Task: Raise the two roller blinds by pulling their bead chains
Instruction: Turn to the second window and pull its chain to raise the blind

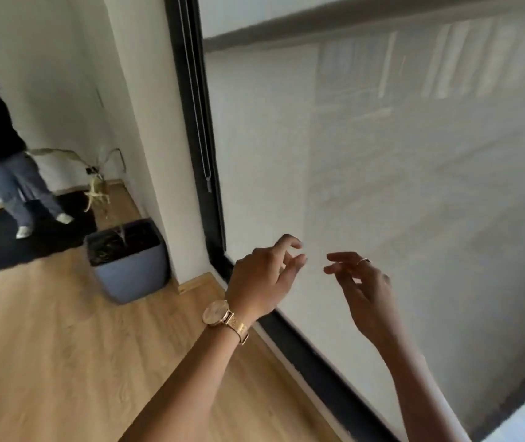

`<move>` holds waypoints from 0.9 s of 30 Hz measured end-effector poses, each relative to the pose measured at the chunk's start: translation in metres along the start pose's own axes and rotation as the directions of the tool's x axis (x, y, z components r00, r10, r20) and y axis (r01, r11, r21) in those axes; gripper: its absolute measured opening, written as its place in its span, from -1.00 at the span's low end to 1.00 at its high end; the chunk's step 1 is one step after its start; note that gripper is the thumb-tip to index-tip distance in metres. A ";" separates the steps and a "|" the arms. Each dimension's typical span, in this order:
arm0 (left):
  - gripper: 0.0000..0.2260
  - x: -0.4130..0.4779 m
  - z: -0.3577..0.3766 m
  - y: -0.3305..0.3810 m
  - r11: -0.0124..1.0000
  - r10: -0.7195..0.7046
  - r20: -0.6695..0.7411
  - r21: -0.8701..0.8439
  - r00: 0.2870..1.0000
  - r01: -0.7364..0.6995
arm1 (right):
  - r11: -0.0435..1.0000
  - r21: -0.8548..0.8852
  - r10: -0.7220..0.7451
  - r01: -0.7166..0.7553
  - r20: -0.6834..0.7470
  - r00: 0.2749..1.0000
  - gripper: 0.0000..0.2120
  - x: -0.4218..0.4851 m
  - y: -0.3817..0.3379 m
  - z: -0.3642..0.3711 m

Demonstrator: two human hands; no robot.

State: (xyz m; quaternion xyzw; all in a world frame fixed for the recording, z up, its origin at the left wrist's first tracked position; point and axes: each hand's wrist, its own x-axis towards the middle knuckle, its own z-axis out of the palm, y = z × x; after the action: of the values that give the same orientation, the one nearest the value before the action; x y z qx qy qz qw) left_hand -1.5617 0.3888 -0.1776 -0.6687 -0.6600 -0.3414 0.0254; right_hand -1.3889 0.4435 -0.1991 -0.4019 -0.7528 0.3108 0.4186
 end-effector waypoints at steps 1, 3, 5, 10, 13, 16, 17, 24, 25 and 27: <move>-0.71 0.015 -0.004 -0.020 1.000 -0.025 0.012 0.004 1.000 0.025 | 1.000 0.009 -0.009 0.009 0.024 1.000 -0.80 0.022 -0.001 0.016; -0.71 0.054 -0.016 -0.065 0.998 -0.069 0.034 0.016 0.997 0.069 | 0.999 0.041 -0.019 0.017 0.061 0.998 -0.80 0.074 -0.002 0.053; -0.71 0.093 -0.028 -0.109 0.996 -0.080 0.007 0.033 0.997 0.080 | 0.995 0.096 -0.045 0.038 0.070 0.997 -0.78 0.127 -0.004 0.087; -0.75 0.158 -0.055 -0.207 0.987 -0.164 -0.172 -0.034 0.971 0.160 | 0.973 0.224 -0.102 0.054 0.210 0.972 -0.78 0.236 -0.024 0.167; -0.76 0.186 -0.067 -0.264 0.975 -0.224 -0.216 -0.052 0.950 0.218 | 0.965 0.246 -0.160 0.092 0.273 0.949 -0.78 0.295 -0.041 0.214; -0.74 0.224 -0.070 -0.320 0.962 -0.273 -0.210 -0.078 0.939 0.262 | 0.967 0.210 -0.201 0.144 0.280 0.939 -0.79 0.345 -0.044 0.261; -0.75 0.240 -0.069 -0.341 0.958 -0.287 -0.198 -0.083 0.937 0.276 | 0.968 0.194 -0.212 0.161 0.278 0.937 -0.79 0.361 -0.039 0.278; -0.78 0.356 -0.076 -0.486 0.939 -0.333 -0.120 -0.134 0.935 0.317 | 0.978 0.194 -0.123 0.072 0.263 0.957 -0.80 0.479 -0.030 0.390; -0.79 0.374 -0.081 -0.508 0.938 -0.336 -0.119 -0.136 0.934 0.320 | 0.976 0.209 -0.120 0.068 0.248 0.961 -0.81 0.502 -0.037 0.403; -0.81 0.408 -0.091 -0.546 0.940 -0.328 -0.132 -0.143 0.935 0.310 | 0.967 0.238 -0.135 0.086 0.197 0.971 -0.82 0.547 -0.049 0.429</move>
State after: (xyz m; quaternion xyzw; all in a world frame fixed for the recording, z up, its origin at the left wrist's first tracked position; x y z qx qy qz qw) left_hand -2.1346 0.7676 -0.1355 -0.5246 -0.7343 -0.4303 -0.0199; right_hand -1.9614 0.8368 -0.1475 -0.2730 -0.7740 0.4120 0.3959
